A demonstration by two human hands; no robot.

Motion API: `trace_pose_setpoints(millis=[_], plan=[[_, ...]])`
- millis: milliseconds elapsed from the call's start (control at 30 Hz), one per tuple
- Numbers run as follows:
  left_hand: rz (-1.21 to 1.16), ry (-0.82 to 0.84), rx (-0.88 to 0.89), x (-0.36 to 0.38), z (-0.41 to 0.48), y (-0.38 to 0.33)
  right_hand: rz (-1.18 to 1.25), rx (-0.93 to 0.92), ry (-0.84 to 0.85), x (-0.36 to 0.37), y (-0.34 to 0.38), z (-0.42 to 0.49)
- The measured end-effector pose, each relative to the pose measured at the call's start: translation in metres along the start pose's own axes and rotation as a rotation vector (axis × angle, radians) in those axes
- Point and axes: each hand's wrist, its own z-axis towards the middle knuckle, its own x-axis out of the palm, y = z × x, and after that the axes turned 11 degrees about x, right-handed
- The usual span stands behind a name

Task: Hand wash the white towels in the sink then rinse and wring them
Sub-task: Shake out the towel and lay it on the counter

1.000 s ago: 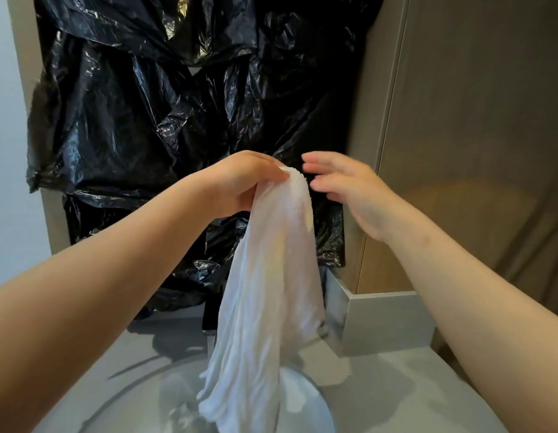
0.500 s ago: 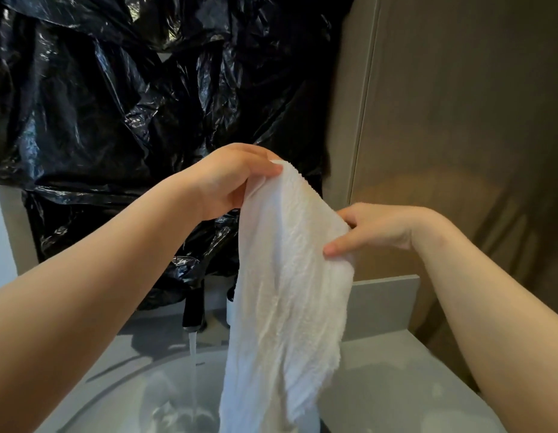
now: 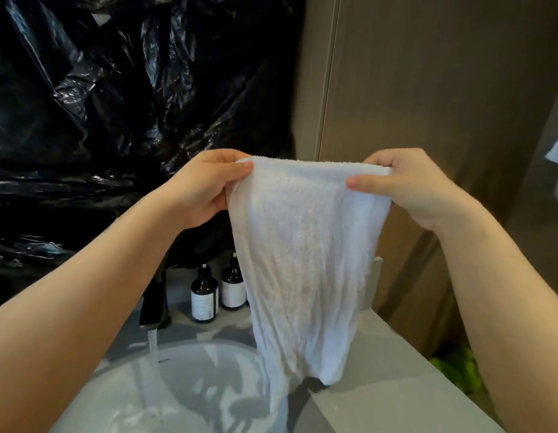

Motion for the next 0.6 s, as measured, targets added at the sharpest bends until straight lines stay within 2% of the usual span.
trace_pose_setpoints(millis=[67,200,300,400,500,600], plan=[[-0.034,0.012,0.0,0.014,0.011,0.008,0.067,0.041,-0.074,-0.01,-0.009,0.001],[0.022,0.074,-0.031,0.051,0.043,0.025,-0.039,0.13,-0.205,-0.028,-0.037,0.01],[0.212,0.143,-0.025,0.082,0.068,0.042,-0.085,0.184,-0.294,-0.037,-0.061,0.014],[0.332,0.137,0.042,0.111,0.086,0.049,-0.037,0.225,-0.431,-0.048,-0.078,0.018],[0.282,0.085,0.136,0.132,0.095,0.046,0.019,0.22,-0.56,-0.061,-0.08,0.016],[0.216,0.041,0.224,0.142,0.091,0.043,0.056,0.192,-0.6,-0.07,-0.076,0.004]])
